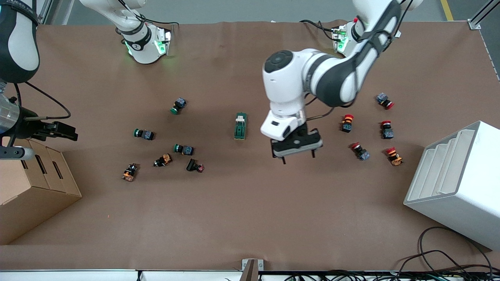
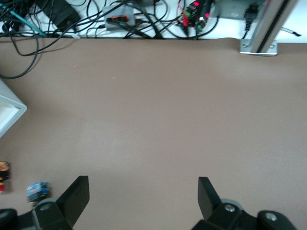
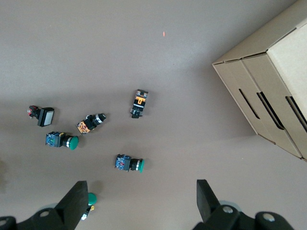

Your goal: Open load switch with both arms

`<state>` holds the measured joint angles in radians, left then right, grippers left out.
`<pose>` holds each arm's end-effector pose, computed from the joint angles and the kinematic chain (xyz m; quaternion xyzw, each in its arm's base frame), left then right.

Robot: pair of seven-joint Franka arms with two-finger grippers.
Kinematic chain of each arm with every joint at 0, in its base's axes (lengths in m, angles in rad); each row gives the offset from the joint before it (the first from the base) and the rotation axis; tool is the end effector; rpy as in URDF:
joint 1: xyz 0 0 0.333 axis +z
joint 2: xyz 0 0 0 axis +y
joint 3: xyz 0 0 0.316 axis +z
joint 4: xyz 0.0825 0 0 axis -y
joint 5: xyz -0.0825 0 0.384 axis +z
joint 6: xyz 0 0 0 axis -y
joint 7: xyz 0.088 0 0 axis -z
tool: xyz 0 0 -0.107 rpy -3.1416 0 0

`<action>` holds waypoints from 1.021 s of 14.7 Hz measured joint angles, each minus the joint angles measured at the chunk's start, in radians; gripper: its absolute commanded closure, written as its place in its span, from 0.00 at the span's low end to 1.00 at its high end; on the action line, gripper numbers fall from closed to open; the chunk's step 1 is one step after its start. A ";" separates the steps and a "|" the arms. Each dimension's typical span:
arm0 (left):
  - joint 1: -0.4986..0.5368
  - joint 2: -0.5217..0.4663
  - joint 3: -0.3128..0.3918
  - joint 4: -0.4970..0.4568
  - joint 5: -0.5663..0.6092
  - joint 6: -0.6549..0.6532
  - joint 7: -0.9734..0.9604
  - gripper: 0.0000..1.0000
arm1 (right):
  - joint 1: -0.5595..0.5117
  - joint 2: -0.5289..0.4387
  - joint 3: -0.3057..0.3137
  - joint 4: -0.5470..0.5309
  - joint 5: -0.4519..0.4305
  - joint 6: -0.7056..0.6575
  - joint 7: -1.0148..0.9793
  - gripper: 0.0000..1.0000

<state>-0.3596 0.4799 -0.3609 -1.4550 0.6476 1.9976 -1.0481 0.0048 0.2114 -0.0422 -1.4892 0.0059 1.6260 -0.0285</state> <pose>0.5802 -0.4015 0.4372 -0.9728 -0.0630 -0.1987 0.1010 0.6178 -0.0201 0.5436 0.9993 -0.0044 -0.0372 0.0003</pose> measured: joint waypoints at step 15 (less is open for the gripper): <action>0.325 -0.345 0.210 0.038 -0.603 -0.398 0.931 0.00 | -0.009 -0.016 -0.003 0.011 0.000 -0.005 0.000 0.00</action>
<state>-0.0344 0.1351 -0.1506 -1.4173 0.0447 1.5997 -0.1170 -0.0043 0.1953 -0.0453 -1.4785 0.0056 1.6207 -0.0285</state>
